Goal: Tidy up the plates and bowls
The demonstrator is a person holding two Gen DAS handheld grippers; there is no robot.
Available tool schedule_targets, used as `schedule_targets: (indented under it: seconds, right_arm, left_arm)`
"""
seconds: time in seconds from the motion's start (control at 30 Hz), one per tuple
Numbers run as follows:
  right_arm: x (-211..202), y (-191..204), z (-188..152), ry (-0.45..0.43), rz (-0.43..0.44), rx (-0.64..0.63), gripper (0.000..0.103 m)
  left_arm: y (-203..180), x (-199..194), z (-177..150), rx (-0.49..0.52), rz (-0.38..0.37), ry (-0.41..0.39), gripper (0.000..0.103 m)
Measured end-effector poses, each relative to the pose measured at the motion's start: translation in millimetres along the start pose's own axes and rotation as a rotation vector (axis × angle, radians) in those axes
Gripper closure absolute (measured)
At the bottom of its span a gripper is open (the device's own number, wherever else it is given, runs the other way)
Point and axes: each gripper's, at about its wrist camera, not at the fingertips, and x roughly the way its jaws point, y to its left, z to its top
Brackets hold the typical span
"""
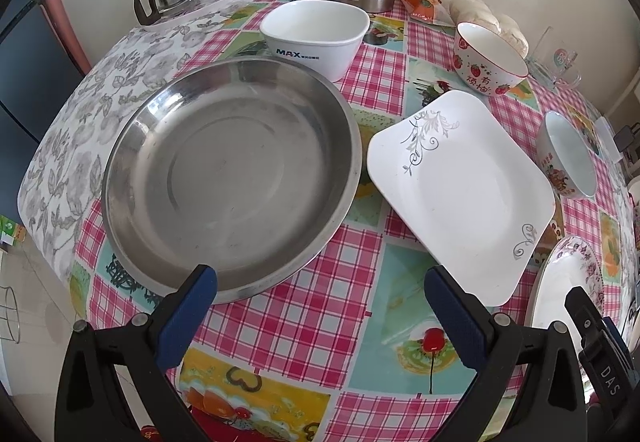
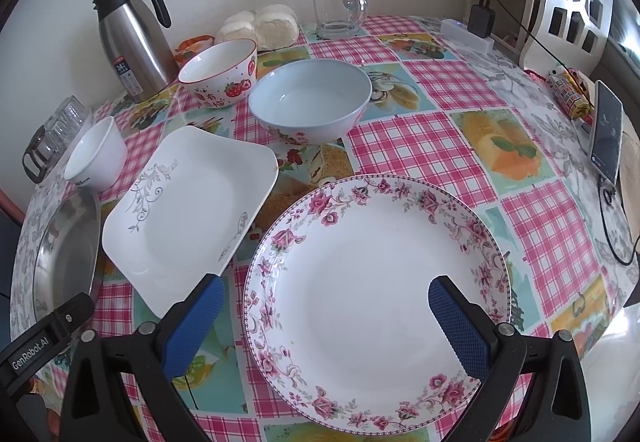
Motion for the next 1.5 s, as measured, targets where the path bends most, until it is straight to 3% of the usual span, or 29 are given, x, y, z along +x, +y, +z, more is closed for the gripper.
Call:
schedule_targets:
  seconds: [1.5]
  right_arm:
    - [4.8,1.0,-1.5,0.027,-0.014,-0.008,0.000]
  left_arm:
    - [2.5,8.7,-2.3,-0.008,0.021,0.054,0.000]
